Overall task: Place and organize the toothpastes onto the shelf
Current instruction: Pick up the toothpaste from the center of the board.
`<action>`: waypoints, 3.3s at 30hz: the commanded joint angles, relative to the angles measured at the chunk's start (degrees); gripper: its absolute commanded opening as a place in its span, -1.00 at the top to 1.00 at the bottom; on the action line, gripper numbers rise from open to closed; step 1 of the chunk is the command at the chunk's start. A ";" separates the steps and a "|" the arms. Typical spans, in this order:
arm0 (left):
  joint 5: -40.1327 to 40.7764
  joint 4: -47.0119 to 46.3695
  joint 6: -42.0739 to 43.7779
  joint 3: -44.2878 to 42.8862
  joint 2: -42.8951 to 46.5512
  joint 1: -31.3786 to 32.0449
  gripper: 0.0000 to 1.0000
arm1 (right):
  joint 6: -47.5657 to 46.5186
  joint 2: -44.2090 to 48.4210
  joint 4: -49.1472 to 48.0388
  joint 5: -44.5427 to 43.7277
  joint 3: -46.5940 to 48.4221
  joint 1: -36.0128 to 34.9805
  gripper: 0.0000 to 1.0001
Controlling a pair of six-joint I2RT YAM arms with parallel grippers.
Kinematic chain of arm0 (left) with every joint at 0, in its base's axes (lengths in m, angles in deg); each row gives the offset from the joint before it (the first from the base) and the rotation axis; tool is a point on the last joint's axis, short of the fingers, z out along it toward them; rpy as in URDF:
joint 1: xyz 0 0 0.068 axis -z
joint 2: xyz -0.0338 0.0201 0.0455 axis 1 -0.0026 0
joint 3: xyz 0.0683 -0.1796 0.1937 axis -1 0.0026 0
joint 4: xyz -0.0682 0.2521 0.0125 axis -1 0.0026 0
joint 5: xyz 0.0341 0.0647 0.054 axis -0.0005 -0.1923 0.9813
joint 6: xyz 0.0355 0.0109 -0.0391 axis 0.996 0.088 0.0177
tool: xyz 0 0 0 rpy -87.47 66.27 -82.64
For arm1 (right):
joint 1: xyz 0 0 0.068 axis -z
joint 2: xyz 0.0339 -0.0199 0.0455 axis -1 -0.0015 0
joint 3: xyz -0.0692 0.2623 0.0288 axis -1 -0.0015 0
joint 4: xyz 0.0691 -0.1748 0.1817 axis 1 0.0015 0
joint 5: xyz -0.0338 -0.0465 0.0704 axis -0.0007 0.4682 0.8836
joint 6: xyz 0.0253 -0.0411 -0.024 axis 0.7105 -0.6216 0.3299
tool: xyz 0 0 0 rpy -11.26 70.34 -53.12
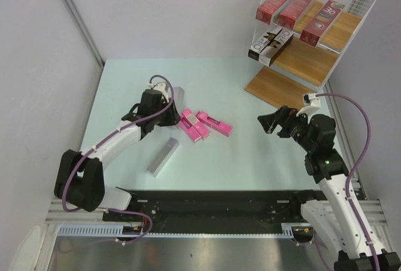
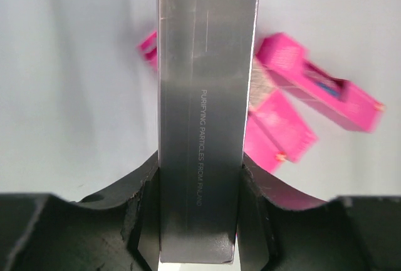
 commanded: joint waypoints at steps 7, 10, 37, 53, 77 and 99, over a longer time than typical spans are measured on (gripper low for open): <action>-37.91 -25.09 -5.70 -3.40 0.40 6.14 0.72 | 4.34 -2.54 -7.31 8.13 -0.12 -0.09 -0.99; -45.13 -35.99 -10.28 -3.22 -1.35 8.95 0.72 | 5.84 -3.42 -9.51 11.03 -0.12 -0.17 -0.99; -58.15 -52.01 -20.13 -12.10 -11.02 22.84 0.66 | 8.39 -1.22 -27.88 23.34 -2.84 -5.71 -0.21; -52.54 -39.11 -10.12 -13.77 -8.40 23.63 -0.33 | 9.10 -0.61 -30.35 24.66 -3.72 -5.97 0.42; -34.06 -41.62 -5.44 -7.89 6.46 21.26 -1.00 | 13.49 12.75 -35.36 4.82 -3.63 -5.80 0.35; -47.96 -78.73 -26.28 -9.37 -4.69 22.93 -0.99 | 20.26 14.95 -47.05 -2.23 -3.63 -5.80 0.42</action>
